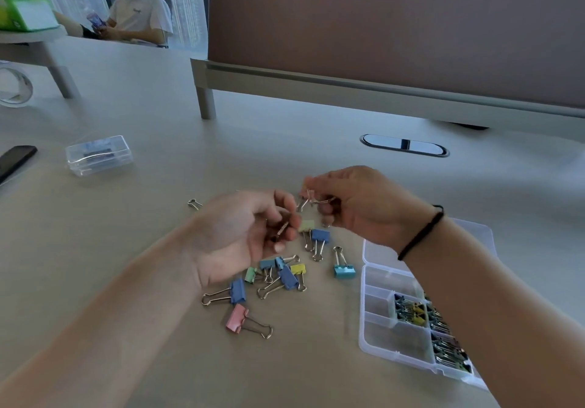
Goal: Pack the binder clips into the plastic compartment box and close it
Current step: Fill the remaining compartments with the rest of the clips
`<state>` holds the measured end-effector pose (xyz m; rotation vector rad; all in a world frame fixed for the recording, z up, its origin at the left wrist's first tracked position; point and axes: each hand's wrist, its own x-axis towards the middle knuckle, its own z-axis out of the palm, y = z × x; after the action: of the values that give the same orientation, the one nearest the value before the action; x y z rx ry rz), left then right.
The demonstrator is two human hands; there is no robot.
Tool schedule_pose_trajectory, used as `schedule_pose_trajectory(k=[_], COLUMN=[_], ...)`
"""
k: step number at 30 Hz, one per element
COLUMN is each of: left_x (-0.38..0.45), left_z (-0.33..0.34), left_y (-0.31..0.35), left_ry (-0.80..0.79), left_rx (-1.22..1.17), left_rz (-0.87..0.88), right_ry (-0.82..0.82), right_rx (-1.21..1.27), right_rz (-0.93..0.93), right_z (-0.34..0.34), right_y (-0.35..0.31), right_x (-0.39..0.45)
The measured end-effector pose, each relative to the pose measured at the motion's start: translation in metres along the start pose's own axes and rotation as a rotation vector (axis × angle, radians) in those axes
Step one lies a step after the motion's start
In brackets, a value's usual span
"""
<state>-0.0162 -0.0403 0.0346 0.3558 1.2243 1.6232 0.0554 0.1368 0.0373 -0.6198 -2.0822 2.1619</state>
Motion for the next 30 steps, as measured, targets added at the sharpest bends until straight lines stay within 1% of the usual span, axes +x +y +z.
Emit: schedule_pose_trajectory(k=[1,2,3,4,6,7,8,9,10,12,14,20,23,26,30], left_x=[0.0,-0.002,-0.002,-0.002,-0.002,0.0,0.001,0.001,0.001,0.002,0.003,0.001,0.001,0.003,0.004], left_z=[0.0,0.002,0.005,0.007,0.008,0.007,0.006,0.004,0.003,0.003,0.005,0.01,0.01,0.008,0.008], left_y=[0.0,0.0,-0.001,-0.004,-0.01,-0.013,-0.016,-0.019,-0.022,-0.026,-0.028,-0.033,-0.037,-0.037,-0.035], left_ry=[0.007,0.029,0.071,0.121,0.206,0.202,0.178,0.157,0.152,0.162,0.171,0.156,0.124,0.065,0.015], left_rx=[0.008,0.059,0.173,0.357,0.878,1.113,1.281,1.388,1.443,1.458,1.458,1.584,1.644,1.645,1.633], left_rz=[-0.016,-0.018,-0.003,0.025,0.124,0.174,0.201,0.199,0.191,0.194,0.218,0.303,0.362,0.4,0.379], right_ry=[-0.068,-0.103,-0.107,-0.091,-0.038,-0.021,-0.011,-0.005,-0.001,0.002,0.009,0.034,0.058,0.072,0.079], right_rx=[0.226,0.382,0.487,0.559,0.657,0.692,0.719,0.739,0.753,0.744,0.676,0.449,0.387,0.35,0.289], right_rz=[0.061,0.109,0.144,0.166,0.187,0.186,0.183,0.183,0.184,0.188,0.195,0.165,0.138,0.112,0.09], right_z=[-0.002,-0.003,-0.004,-0.005,-0.003,-0.002,-0.001,0.0,0.002,0.005,0.007,0.006,0.007,0.007,0.007], right_y=[-0.001,-0.001,0.0,0.002,0.005,0.006,0.007,0.008,0.008,0.009,0.01,0.016,0.015,0.016,0.018], right_x=[-0.009,-0.016,-0.022,-0.026,-0.032,-0.035,-0.037,-0.04,-0.042,-0.045,-0.047,-0.051,-0.055,-0.058,-0.058])
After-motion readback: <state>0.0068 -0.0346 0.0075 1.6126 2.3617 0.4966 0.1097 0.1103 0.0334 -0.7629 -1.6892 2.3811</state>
